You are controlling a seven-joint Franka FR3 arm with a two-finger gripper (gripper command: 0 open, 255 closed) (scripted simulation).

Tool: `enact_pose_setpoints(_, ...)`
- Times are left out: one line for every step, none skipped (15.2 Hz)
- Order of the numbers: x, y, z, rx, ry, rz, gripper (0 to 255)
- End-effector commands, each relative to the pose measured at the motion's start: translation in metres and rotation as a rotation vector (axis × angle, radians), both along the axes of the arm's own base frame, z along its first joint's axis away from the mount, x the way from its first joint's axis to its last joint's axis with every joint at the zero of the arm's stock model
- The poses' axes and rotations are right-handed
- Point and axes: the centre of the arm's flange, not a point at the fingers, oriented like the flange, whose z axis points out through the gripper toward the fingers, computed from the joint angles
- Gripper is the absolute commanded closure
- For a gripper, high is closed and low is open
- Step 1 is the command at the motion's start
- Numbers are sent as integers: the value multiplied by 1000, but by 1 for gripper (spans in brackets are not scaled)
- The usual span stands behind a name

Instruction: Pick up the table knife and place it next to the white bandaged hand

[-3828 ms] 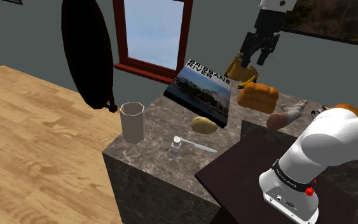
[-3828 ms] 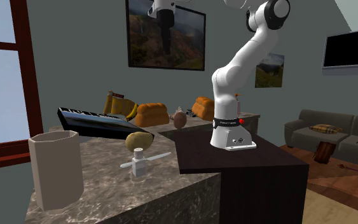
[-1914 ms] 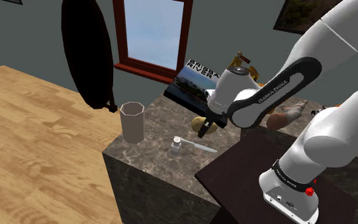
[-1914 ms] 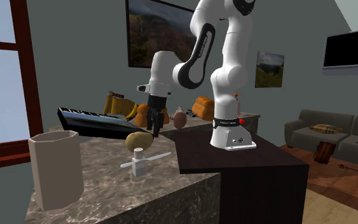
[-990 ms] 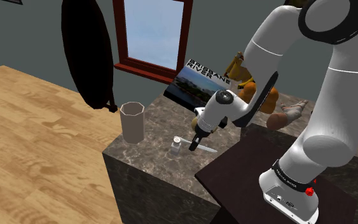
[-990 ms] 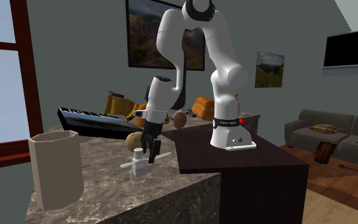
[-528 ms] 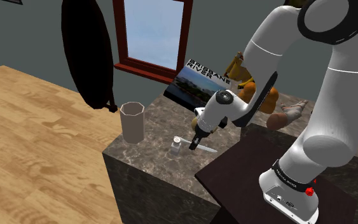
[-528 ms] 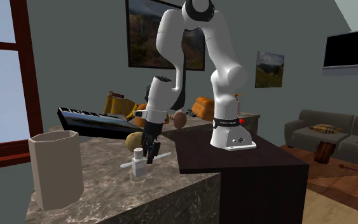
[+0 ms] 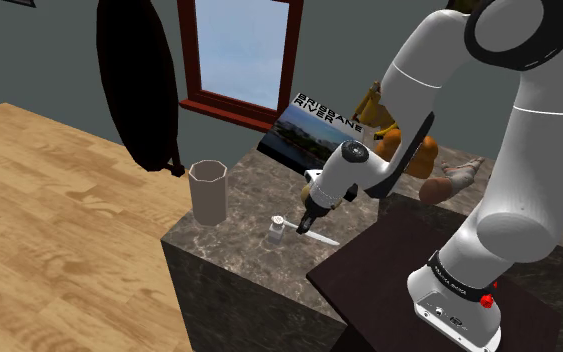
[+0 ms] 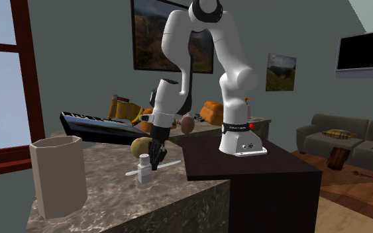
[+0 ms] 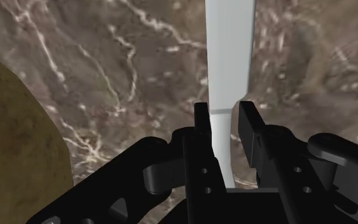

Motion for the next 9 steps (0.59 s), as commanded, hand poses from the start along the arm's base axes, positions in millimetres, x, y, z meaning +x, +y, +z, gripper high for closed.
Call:
enact_pose_setpoints(3,-8,-4,-68,-5,-18,255)
enact_pose_setpoints(3,-8,1,-68,-5,-18,255)
enact_pose_setpoints(3,-8,7,-68,-5,-18,255)
enact_pose_setpoints(3,-8,12,-68,-5,-18,255)
enact_pose_setpoints(3,-8,17,-68,-5,-18,255)
enact_pose_setpoints(3,-8,22,-68,-5,-18,255)
enact_pose_setpoints(3,-8,28,-68,-5,-18,255)
enact_pose_setpoints(3,-8,33,-68,-5,-18,255)
enact_pose_setpoints(3,-8,38,-68,-5,-18,255)
